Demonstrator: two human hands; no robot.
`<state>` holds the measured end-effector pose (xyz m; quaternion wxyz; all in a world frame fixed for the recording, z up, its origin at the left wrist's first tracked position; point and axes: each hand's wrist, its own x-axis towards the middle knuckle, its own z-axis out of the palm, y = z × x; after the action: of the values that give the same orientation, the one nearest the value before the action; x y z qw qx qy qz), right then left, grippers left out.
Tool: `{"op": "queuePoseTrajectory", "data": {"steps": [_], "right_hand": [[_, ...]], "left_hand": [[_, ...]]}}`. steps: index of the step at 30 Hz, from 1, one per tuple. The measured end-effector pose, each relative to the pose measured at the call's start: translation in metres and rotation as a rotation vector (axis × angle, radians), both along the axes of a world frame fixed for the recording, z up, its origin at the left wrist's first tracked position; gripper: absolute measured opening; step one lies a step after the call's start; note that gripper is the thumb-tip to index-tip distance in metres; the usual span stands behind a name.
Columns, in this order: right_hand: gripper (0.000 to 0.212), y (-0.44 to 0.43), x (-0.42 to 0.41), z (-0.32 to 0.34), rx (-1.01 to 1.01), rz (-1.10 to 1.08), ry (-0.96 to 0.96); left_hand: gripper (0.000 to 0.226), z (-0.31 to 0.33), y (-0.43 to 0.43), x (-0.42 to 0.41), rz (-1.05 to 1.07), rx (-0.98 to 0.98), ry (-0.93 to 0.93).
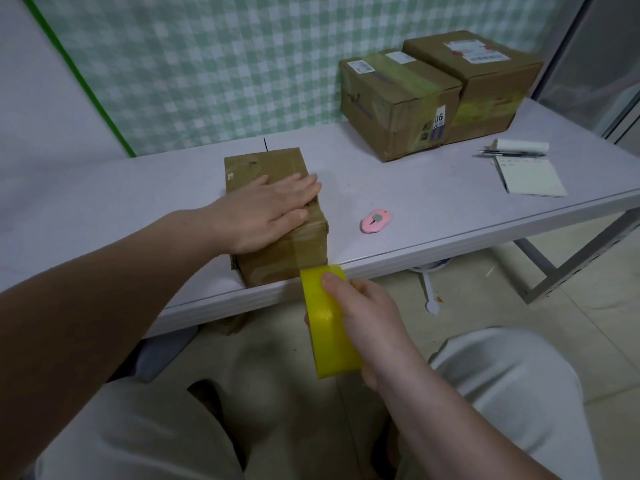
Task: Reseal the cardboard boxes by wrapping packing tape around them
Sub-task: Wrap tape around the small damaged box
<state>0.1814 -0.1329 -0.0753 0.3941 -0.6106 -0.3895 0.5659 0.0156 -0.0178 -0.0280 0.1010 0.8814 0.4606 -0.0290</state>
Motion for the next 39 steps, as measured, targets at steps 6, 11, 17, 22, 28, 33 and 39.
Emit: {"op": "queuePoseTrajectory", "data": {"steps": [6,11,17,22,28,33,39], "right_hand": [[0.073,-0.003,0.006,0.008,0.011,-0.004,-0.038],[0.057,-0.005,0.007,0.009,-0.013,-0.009,-0.037],[0.036,-0.002,0.004,0.004,-0.113,-0.004,0.062],[0.033,0.005,0.002,-0.002,-0.131,-0.019,0.104],[0.038,0.012,-0.002,-0.008,-0.115,-0.024,0.094],[0.052,0.016,-0.004,-0.003,-0.119,-0.013,0.06],[0.036,0.021,0.003,-0.008,-0.144,0.023,0.077]], "left_hand": [[0.054,0.003,-0.003,0.017,0.135,-0.016,0.048],[0.061,0.005,-0.003,0.022,0.174,-0.022,0.112],[0.076,0.007,-0.005,0.024,0.166,-0.005,0.142],[0.072,0.008,-0.011,0.03,0.159,0.057,0.138],[0.065,-0.002,-0.024,0.043,0.189,0.231,0.19],[0.075,-0.002,-0.024,0.045,0.201,0.219,0.217],[0.075,0.002,-0.03,0.046,0.185,0.147,0.152]]}}
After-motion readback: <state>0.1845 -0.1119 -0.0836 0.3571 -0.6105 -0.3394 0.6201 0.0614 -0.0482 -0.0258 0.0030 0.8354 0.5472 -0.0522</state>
